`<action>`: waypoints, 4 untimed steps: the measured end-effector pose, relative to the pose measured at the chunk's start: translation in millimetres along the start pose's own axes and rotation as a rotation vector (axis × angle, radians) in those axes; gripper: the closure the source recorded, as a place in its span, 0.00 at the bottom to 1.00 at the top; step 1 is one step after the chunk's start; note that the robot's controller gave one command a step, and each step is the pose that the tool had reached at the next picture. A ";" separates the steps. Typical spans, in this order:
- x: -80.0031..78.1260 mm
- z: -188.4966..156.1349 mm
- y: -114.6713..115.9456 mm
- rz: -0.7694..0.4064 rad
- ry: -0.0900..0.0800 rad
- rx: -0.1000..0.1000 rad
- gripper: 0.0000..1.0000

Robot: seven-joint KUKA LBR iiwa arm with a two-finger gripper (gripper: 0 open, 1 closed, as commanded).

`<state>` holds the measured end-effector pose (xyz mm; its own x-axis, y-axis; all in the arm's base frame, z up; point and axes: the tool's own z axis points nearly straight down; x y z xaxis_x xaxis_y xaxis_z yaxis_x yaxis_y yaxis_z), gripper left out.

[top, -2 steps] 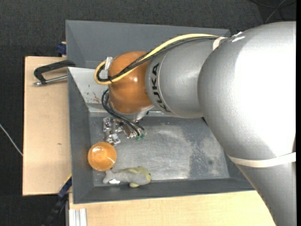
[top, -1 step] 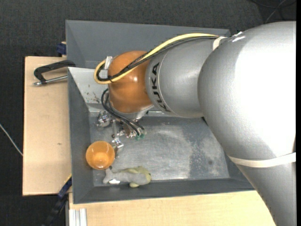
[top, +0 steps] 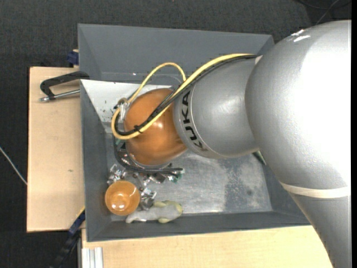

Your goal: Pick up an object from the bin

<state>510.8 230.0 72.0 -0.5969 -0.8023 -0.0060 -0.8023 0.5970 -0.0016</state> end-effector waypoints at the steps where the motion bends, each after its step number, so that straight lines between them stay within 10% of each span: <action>1: 3.2 -1.0 -4.7 0.003 0.010 0.005 1.00; 2: 0.5 0.3 -0.6 0.002 0.000 0.000 0.00; 3: 7.4 -0.9 13.4 0.207 -0.005 0.004 0.00; 4: 7.2 -10.1 13.9 -0.535 -0.009 0.008 0.00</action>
Offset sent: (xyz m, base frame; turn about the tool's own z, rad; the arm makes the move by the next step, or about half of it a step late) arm 0.0000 0.0000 0.0000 0.0000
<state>495.4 232.5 82.1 -0.1045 -0.9945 -0.0111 -0.9944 0.1046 -0.0149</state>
